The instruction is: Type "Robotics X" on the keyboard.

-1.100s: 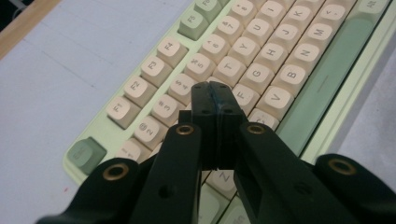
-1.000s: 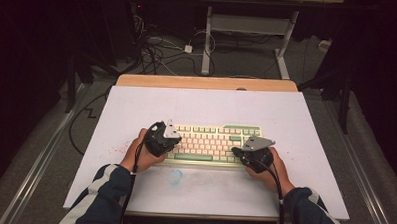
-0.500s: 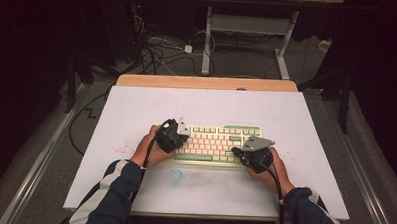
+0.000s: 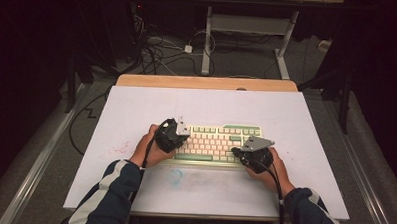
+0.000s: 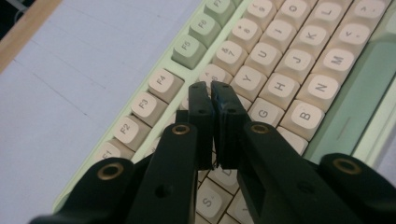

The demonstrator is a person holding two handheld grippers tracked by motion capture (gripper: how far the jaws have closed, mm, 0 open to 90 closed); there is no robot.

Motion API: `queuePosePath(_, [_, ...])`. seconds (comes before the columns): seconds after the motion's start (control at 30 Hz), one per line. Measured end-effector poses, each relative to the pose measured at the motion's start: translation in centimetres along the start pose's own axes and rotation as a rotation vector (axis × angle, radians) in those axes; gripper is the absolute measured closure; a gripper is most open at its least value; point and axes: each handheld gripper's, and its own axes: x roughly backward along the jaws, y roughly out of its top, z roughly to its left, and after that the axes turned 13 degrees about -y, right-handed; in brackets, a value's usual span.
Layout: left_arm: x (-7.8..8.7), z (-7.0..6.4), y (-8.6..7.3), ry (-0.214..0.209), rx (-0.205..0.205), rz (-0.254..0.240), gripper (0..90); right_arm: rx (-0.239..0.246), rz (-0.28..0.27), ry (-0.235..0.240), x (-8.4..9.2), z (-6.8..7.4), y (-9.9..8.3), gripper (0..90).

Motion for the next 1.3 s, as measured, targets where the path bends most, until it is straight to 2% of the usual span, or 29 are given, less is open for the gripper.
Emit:
queuePosePath(0.1, [0.4,-0.1,0.2,-0.001,-0.008,-0.018,84.5,0.001,-0.001,-0.001,0.0,0.0,0.0,90.0])
queuePosePath(0.27, [1.2,-0.2,0.4,-0.006,-0.008,-0.037,78.5,0.006,-0.001,-0.005,0.0,0.0,0.0,90.0])
queuePosePath(0.33, [1.7,-0.2,0.6,0.000,-0.012,-0.056,69.7,0.004,0.003,-0.003,0.1,0.0,0.1,90.0])
queuePosePath(0.37, [2.0,-0.2,0.7,0.000,-0.013,-0.077,69.7,0.004,0.003,-0.003,0.1,0.0,0.1,90.0])
queuePosePath(0.4, [2.3,-0.3,0.8,-0.005,-0.018,-0.093,60.8,0.002,0.001,-0.005,0.1,0.0,0.1,90.0])
queuePosePath(0.43, [2.6,-0.3,0.8,0.000,-0.033,-0.103,56.9,0.010,0.000,-0.007,0.2,0.0,0.1,90.0])
queuePosePath(0.57, [4.1,-0.6,0.7,0.009,-0.047,-0.170,37.3,-0.010,-0.030,-0.002,0.8,-0.3,0.3,90.0])
queuePosePath(0.63, [5.0,-0.7,0.5,-0.002,-0.057,-0.195,34.0,-0.014,-0.036,-0.003,1.0,-0.4,0.4,90.0])
queuePosePath(0.67, [5.4,-0.7,0.4,0.007,-0.059,-0.213,28.3,-0.016,-0.051,-0.011,1.4,-0.5,0.6,90.0])
queuePosePath(0.77, [6.5,-0.7,-0.1,0.018,-0.050,-0.242,24.6,-0.020,-0.065,-0.013,1.7,-0.7,0.9,90.0])
queuePosePath(0.93, [8.0,-0.5,-1.8,0.054,-0.069,-0.238,22.3,-0.021,-0.066,-0.016,1.7,-0.9,1.1,90.0])
queuePosePath(1.1, [9.2,-0.3,-3.6,0.067,-0.041,-0.234,21.0,-0.017,-0.070,-0.019,1.6,-1.0,1.9,90.0])
queuePosePath(1.13, [9.4,-0.3,-4.0,0.075,-0.051,-0.231,21.0,-0.017,-0.070,-0.019,1.6,-1.0,1.9,90.0])
queuePosePath(1.17, [9.6,-0.3,-4.4,0.082,-0.062,-0.222,20.9,-0.015,-0.070,-0.019,1.4,-0.8,2.4,90.0])
queuePosePath(1.27, [10.0,-0.4,-5.5,0.087,-0.059,-0.201,20.7,-0.008,-0.068,-0.015,1.0,-0.6,2.8,90.0])
queuePosePath(1.3, [10.2,-0.4,-6.1,0.100,-0.070,-0.177,20.3,0.000,-0.063,-0.013,0.7,-0.4,3.1,90.0])
